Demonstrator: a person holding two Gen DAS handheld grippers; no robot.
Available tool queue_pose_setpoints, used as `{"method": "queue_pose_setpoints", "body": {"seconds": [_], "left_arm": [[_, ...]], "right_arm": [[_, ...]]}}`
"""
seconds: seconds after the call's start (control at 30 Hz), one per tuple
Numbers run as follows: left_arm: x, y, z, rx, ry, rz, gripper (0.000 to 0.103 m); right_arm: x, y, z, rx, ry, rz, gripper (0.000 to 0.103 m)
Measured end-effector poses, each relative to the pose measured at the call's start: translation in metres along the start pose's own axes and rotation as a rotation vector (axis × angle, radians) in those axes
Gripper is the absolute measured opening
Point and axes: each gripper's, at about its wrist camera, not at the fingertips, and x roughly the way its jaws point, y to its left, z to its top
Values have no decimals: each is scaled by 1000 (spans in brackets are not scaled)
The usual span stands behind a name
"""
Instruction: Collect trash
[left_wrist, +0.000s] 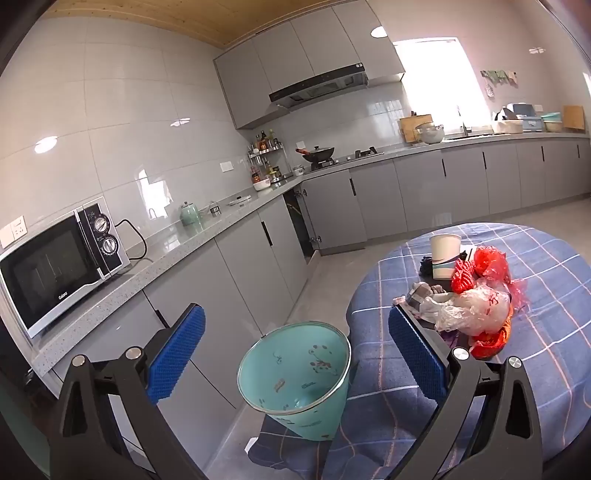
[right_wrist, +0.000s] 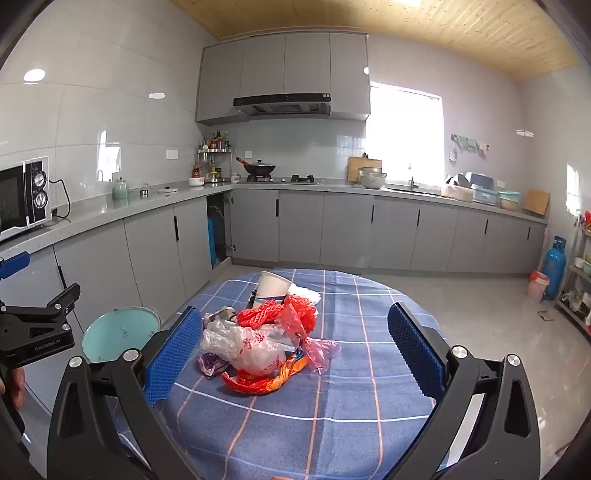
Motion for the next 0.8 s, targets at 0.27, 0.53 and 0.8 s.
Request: {"method": "queue_pose_setpoints", "body": {"seconds": [0.27, 0.53, 0.8], "left_arm": [[-1, 8, 3, -15, -4, -3, 98], [-4, 10, 5, -8, -7, 7, 98], [1, 7, 2, -11, -7, 10, 98]], "right_arm": [[-1, -2, 0, -9, 21, -3, 99], [8, -2, -4, 0, 29, -6, 99], [11, -3, -5, 4, 38, -6, 99]]}}
